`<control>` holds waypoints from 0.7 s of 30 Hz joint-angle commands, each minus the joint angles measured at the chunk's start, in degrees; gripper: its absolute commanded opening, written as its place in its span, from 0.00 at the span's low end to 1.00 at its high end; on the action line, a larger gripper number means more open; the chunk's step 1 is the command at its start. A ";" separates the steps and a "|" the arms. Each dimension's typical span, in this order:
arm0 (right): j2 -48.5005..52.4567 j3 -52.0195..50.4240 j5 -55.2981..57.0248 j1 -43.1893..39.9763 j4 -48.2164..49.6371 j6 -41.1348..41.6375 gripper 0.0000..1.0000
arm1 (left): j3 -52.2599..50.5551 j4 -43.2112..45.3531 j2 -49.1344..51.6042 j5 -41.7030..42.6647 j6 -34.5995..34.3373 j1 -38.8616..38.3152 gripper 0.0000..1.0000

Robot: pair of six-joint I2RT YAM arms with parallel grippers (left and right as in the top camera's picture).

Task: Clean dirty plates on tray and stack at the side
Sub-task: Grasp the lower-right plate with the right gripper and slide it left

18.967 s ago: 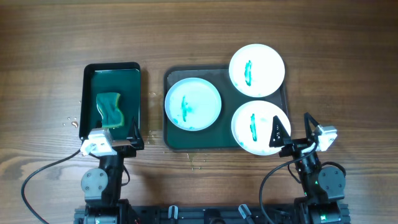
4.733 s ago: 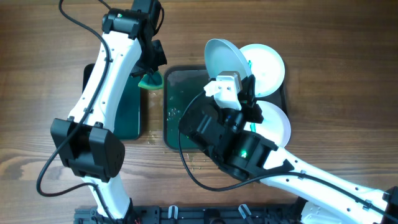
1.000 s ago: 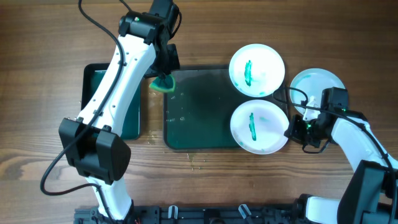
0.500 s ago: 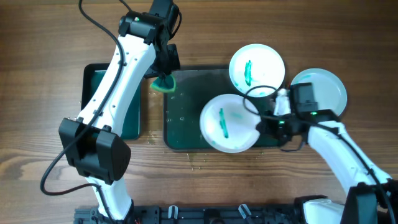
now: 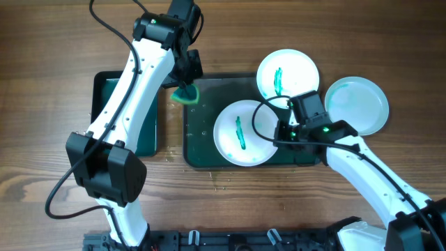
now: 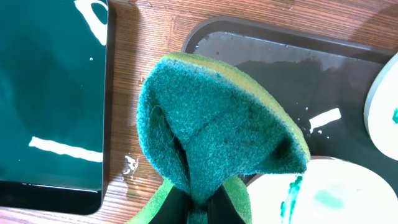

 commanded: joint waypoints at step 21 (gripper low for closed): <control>25.75 13.53 -2.71 6.08 6.29 16.39 0.04 | -0.59 1.09 0.72 2.27 -1.55 -0.24 0.04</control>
